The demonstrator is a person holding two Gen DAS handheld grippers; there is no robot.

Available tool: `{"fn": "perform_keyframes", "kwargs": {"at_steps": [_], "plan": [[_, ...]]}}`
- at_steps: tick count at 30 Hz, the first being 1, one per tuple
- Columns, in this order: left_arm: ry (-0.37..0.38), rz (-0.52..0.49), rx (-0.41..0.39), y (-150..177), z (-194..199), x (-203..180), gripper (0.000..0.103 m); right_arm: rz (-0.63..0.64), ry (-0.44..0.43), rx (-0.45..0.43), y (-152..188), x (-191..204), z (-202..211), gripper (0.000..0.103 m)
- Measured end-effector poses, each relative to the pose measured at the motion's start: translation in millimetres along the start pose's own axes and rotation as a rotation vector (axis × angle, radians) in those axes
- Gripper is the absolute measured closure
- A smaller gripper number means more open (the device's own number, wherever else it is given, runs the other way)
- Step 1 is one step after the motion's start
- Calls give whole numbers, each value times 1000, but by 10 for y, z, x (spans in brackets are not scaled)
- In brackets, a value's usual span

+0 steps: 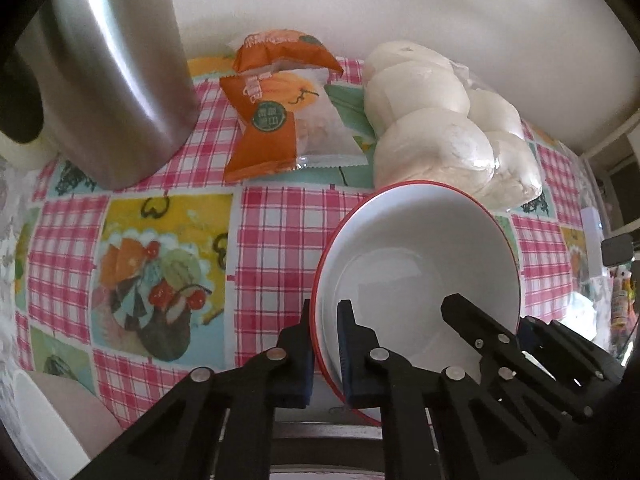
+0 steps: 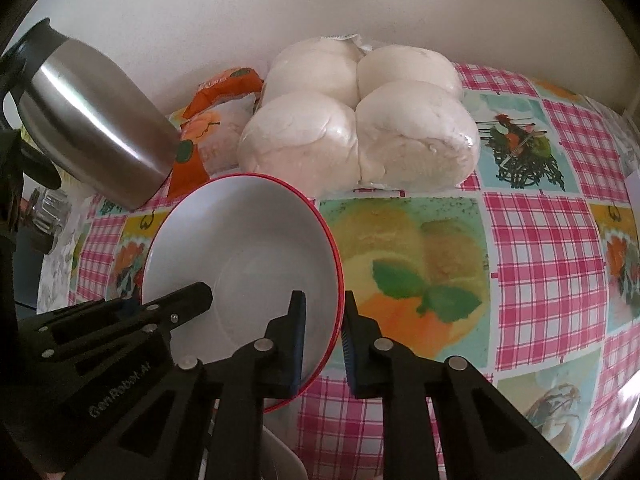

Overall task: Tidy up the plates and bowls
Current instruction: 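Lift the red-rimmed bowl with both grippers and lower it onto the floral plate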

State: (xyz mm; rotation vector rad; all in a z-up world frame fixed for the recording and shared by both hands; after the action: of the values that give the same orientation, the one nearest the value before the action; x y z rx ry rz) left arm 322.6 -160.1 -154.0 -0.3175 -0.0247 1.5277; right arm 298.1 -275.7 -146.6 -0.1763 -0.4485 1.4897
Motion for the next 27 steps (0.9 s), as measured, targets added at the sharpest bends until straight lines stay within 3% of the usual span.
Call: {"fn": "perform_keyframes", "kwargs": {"at_steps": [12,19,27], "plan": [[4,-19,-98,-16,462,-10,91,29,-2,-66,-53,128,403,86],[27,15,-91,261,850,83,91,57,7,-80,139,310,823,86],[52,35,-138,508,1331,128,91,46,-25,-109,407,557,1257,86]]}}
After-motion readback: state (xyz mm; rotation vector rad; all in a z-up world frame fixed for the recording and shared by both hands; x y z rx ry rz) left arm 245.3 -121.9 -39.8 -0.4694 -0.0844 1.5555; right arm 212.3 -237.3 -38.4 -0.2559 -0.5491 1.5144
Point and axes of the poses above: each gripper's, at about its wrist camera, not at the fingertips, and z roughly against the way its jaws point, x to its left, y to its underside, the point moved 7 cm from there along -z, roughly the way its jaws point, and after that the axes turned 9 degrees about z, right-handed, at the moved point
